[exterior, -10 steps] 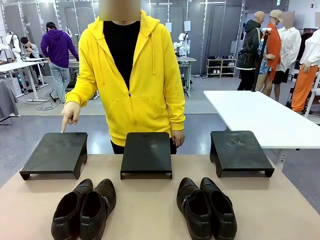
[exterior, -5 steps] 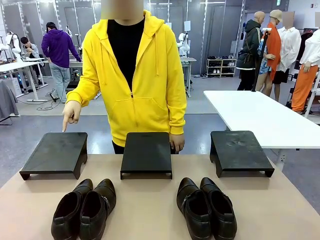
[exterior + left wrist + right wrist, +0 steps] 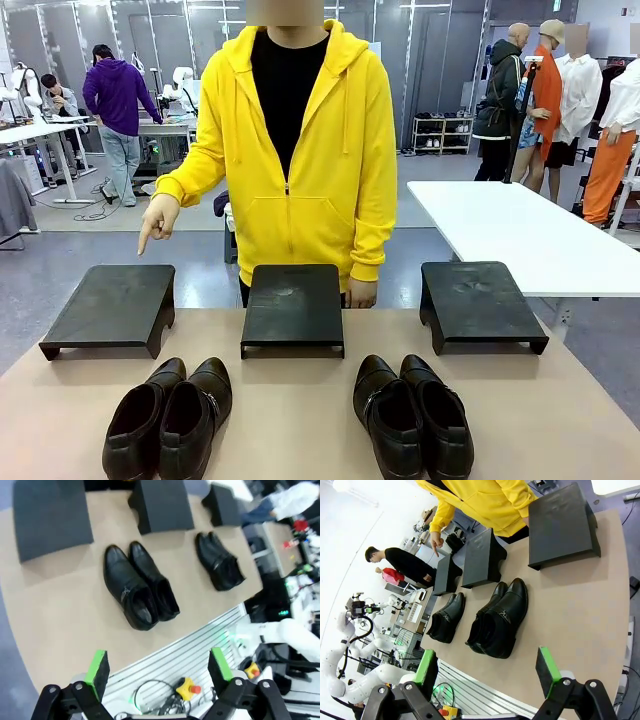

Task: Place the shoes on the stand as instructed by the person.
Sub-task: Pick up one pair of Shoes and place it on the Shoes Stand indicated by the person.

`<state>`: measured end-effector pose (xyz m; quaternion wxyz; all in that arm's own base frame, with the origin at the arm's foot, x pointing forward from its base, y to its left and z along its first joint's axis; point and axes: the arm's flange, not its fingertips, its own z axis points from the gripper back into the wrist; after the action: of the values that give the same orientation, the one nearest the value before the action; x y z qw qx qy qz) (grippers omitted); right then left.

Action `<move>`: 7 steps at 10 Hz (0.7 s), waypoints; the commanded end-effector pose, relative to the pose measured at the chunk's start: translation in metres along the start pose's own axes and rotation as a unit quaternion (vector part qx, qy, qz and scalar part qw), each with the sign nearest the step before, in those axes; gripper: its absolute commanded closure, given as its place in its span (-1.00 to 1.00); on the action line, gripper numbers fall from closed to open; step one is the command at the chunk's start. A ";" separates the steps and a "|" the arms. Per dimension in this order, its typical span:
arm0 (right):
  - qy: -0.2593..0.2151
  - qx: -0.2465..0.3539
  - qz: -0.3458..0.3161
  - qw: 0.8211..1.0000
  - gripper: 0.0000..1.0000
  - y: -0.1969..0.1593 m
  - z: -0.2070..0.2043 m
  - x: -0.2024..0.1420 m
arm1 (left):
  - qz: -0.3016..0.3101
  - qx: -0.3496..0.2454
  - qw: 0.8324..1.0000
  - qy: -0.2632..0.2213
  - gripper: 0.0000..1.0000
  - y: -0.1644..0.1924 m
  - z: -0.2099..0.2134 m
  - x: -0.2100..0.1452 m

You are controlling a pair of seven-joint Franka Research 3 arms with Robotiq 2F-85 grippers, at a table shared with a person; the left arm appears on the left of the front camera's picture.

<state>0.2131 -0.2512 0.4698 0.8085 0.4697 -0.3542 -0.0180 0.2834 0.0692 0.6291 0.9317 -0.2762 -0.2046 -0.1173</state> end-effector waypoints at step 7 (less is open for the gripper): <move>-0.002 0.005 0.004 1.000 -1.00 0.001 0.000 0.000 | 0.055 0.213 0.969 0.109 -1.00 -0.113 -0.184 0.019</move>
<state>0.2132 -0.2511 0.4699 0.8083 0.4701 -0.3540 -0.0176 0.3136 -0.1245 0.5587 0.9880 -0.0890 -0.1057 -0.0686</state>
